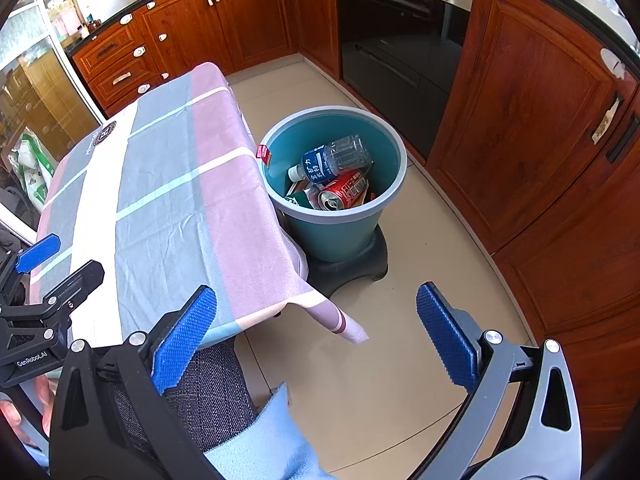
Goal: Collect trash
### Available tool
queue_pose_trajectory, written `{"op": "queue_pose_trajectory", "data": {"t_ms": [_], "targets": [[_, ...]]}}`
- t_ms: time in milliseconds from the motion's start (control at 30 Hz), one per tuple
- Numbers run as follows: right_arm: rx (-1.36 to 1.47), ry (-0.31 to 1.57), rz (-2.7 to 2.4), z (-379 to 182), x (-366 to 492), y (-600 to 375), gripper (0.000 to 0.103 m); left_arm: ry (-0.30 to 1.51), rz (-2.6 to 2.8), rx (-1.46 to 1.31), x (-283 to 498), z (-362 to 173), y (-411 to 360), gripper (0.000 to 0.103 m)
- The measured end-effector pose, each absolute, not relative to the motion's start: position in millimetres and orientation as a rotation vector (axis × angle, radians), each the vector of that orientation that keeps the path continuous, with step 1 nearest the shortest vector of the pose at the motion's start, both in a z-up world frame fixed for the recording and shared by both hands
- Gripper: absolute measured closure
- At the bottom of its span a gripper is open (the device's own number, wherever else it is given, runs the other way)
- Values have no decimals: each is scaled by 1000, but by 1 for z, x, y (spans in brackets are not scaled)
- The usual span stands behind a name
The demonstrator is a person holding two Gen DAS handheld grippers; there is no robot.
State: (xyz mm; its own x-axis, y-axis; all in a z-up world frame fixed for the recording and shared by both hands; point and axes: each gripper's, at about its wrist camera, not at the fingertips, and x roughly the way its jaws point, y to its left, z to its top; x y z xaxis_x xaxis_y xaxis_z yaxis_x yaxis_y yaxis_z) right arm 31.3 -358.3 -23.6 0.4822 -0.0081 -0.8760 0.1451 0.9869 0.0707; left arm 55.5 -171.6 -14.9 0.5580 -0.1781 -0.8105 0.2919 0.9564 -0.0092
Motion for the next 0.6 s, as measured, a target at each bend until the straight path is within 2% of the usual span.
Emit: {"op": "queue_pose_trajectory", "data": {"t_ms": [600], "targets": [[137, 1061, -98, -20, 33, -359, 7, 949, -267, 110, 55, -14, -169, 4]]}}
